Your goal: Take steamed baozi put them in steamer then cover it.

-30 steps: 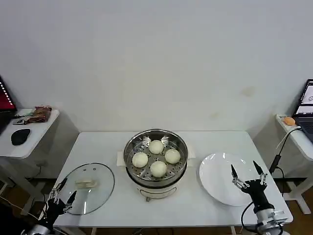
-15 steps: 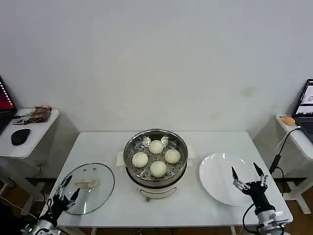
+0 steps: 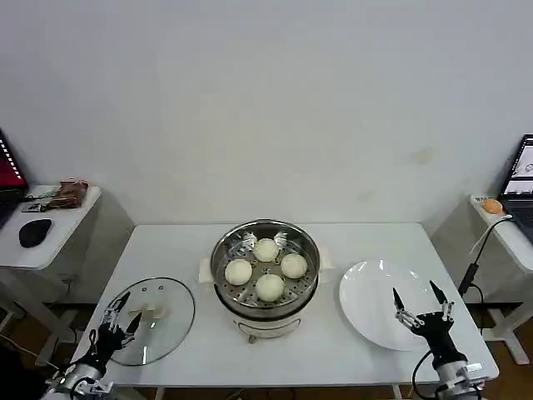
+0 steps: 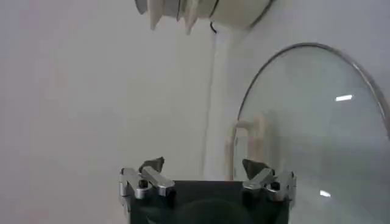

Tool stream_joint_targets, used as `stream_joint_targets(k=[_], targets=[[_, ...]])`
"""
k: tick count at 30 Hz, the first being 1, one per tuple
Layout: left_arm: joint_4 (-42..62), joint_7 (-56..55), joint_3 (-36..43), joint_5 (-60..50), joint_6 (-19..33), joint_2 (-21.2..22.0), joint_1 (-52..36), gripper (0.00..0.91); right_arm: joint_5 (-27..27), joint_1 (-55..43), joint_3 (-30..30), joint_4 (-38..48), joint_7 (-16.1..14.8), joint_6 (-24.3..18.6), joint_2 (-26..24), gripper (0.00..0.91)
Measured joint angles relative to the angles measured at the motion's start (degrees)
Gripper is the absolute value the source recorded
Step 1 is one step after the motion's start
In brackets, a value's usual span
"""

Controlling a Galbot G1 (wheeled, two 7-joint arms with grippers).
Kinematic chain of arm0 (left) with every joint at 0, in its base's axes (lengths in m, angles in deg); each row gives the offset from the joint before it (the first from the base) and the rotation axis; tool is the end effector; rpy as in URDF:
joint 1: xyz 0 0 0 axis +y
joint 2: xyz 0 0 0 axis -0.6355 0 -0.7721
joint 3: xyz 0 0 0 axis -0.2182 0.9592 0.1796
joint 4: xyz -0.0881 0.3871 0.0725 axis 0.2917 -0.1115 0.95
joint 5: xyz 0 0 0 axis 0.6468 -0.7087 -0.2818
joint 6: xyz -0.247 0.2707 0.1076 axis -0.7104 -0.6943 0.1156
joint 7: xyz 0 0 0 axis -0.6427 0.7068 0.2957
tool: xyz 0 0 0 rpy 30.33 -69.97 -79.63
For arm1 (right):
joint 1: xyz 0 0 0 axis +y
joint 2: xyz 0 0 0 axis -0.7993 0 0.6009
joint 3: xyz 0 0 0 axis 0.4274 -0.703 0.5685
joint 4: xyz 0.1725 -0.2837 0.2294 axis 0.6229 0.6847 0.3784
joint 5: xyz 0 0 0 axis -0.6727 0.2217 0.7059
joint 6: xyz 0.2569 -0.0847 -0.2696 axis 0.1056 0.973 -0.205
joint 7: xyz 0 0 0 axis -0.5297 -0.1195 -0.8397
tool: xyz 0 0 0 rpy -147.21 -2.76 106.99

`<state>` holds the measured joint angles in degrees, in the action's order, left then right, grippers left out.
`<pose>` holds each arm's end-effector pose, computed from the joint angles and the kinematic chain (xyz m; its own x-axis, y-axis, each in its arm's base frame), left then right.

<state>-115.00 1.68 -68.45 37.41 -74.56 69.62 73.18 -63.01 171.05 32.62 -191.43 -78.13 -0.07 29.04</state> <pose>0.2206 0.2681 -0.4600 -0.9743 0.1687 0.1492 0.1647 0.0820 0.9829 0.1858 -0.1880 -0.4063 -0.9941 -0.0903 -0.0597 -0.0802 0.9846 -0.1551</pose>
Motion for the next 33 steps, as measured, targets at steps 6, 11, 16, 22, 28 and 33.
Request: stream_joint_targets(k=[6,11,16,22,28,33], targets=[[0.99,0.27,1.26,-0.55,-0.42,0.38,-2.15,0.705,0.38,0.02,-0.05,0.45,-0.06,-0.43,-0.02,0.907],[1.76,0.74,2.15,-1.08,-0.54,0.57,-3.85,0.655,0.40,0.02,-0.04,0.43,-0.08,-0.54,-0.01,0.907],[2.83,0.78,3.09,-1.72,-0.54,1.05,-5.53,0.635,0.36,0.27,0.16,0.14,-0.07,-0.77,0.04,0.907],[4.39,0.69,4.31,-2.30,-0.52,1.58,-7.58,0.635,0.52,0.72,0.34,0.08,-0.07,-1.10,0.18,0.907],[6.24,0.47,5.50,-3.00,-0.42,2.14,-9.51,0.615,0.71,0.93,0.38,0.01,-0.06,-1.45,0.41,0.907],[7.80,0.35,6.34,-3.42,-0.43,2.49,-10.94,0.464,0.93,1.31,0.38,0.00,-0.06,-1.72,0.59,0.907]])
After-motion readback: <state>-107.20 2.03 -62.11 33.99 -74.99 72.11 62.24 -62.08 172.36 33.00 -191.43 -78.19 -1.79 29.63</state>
